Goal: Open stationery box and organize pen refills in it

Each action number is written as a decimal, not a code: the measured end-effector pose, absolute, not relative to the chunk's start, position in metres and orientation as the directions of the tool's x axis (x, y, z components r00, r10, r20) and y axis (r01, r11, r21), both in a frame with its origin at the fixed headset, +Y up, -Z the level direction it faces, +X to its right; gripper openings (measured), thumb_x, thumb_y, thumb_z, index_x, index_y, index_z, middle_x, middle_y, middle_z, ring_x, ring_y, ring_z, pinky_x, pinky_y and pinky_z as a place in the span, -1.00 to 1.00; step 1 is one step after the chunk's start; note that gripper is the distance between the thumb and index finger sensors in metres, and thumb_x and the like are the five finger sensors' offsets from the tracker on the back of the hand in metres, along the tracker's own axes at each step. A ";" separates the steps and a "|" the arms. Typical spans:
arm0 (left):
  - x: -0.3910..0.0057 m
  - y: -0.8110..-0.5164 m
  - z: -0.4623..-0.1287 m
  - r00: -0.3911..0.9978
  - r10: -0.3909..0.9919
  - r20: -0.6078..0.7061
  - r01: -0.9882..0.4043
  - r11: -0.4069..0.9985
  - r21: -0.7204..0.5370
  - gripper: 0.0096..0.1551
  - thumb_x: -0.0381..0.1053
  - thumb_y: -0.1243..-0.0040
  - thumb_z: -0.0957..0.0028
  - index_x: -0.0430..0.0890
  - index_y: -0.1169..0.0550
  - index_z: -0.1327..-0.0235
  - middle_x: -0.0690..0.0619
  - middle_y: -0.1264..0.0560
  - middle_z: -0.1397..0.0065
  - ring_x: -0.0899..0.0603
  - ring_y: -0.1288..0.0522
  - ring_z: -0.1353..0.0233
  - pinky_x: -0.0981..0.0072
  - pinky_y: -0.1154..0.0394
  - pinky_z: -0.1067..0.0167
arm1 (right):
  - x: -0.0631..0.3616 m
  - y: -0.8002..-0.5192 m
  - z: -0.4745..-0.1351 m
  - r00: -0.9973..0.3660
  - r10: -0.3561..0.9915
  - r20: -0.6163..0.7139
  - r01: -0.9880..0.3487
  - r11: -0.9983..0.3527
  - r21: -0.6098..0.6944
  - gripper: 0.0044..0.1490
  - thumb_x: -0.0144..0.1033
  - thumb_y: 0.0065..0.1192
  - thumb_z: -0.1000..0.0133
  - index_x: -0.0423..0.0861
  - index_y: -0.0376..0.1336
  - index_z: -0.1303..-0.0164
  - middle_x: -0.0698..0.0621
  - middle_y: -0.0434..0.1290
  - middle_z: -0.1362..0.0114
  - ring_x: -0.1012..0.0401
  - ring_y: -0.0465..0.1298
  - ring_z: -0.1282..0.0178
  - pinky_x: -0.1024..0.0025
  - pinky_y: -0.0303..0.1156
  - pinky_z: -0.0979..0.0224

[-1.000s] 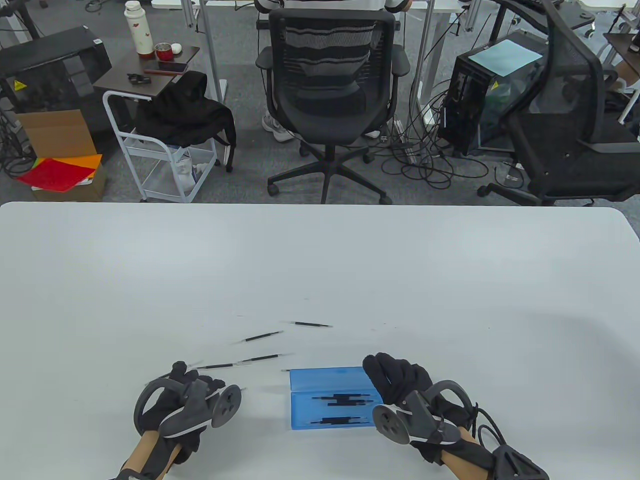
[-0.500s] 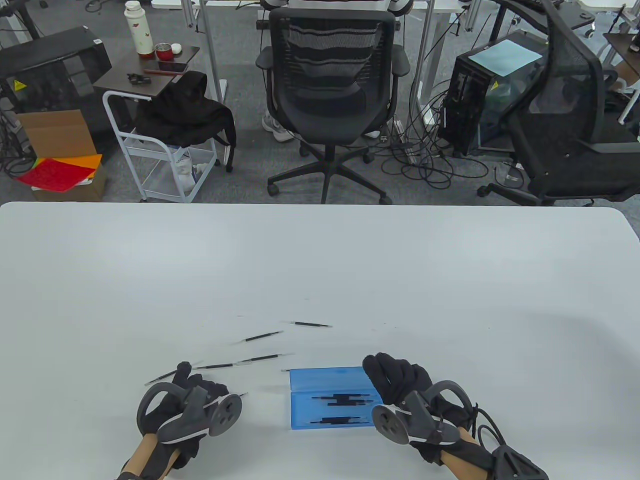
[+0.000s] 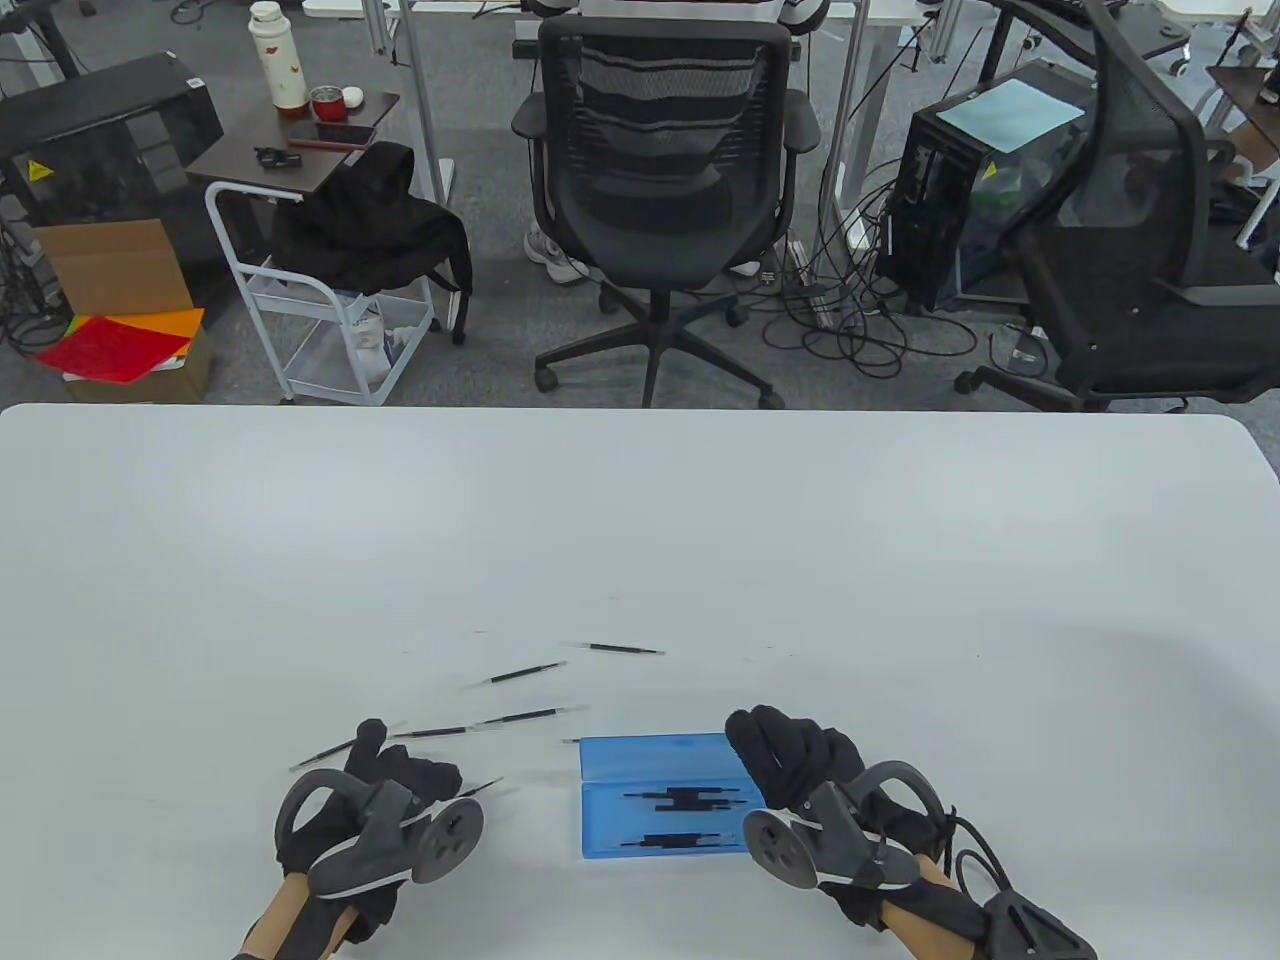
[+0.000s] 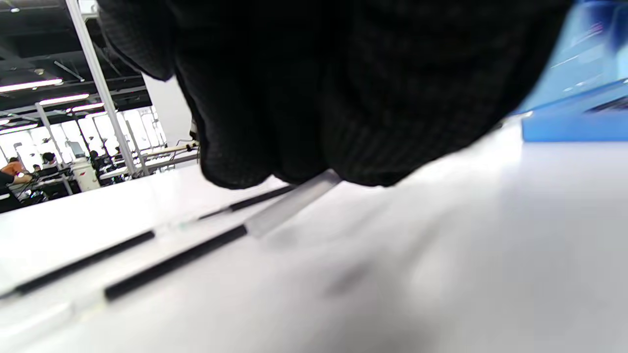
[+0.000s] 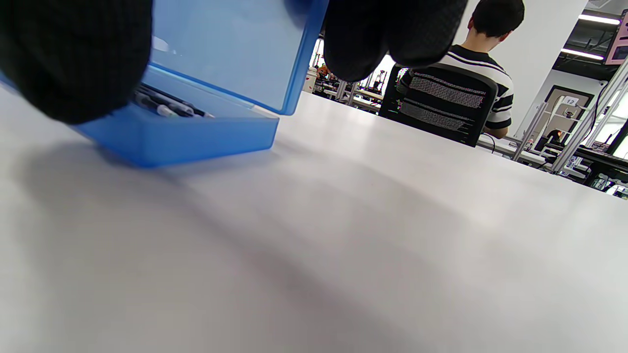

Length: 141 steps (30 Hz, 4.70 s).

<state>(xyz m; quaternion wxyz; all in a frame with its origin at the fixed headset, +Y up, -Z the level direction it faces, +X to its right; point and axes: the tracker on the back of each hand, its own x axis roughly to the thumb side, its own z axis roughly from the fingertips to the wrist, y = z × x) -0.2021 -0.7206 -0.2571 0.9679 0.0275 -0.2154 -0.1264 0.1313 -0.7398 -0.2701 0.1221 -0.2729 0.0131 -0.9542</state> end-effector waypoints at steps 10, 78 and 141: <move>-0.113 -0.694 -0.237 0.749 -0.337 0.571 0.228 0.939 0.255 -0.40 -0.01 -0.55 0.16 -0.08 -0.63 -0.18 0.11 -0.77 -0.13 -0.11 -0.78 -0.18 -0.38 -0.32 -0.51 | 0.131 -0.740 -0.270 -0.822 -0.243 0.515 0.230 -0.969 -0.090 0.58 0.23 0.40 0.20 -0.16 -0.40 -0.73 -0.28 -0.08 -0.80 -0.18 0.29 -0.64 -0.15 0.29 -0.62; -0.249 -0.724 -0.289 0.953 -0.303 -0.012 0.298 0.945 -0.134 -0.48 -0.03 -0.58 0.14 0.14 -0.67 -0.14 0.17 -0.70 -0.27 -0.08 -0.68 -0.36 -0.35 -0.23 -0.56 | 0.132 -0.741 -0.273 -0.823 -0.223 0.522 0.234 -0.971 -0.046 0.60 0.23 0.36 0.16 -0.17 -0.49 -0.70 -0.30 -0.16 -0.80 -0.20 0.26 -0.66 -0.17 0.26 -0.63; -0.176 -0.678 -0.246 0.893 -0.339 0.296 0.299 0.938 0.172 -0.41 -0.03 -0.53 0.15 -0.04 -0.62 -0.19 0.13 -0.74 -0.17 -0.10 -0.74 -0.27 -0.48 -0.19 -0.50 | 0.131 -0.741 -0.273 -0.825 -0.219 0.520 0.236 -0.971 -0.034 0.60 0.24 0.35 0.15 -0.17 -0.51 -0.69 -0.30 -0.18 -0.80 -0.20 0.26 -0.66 -0.17 0.26 -0.63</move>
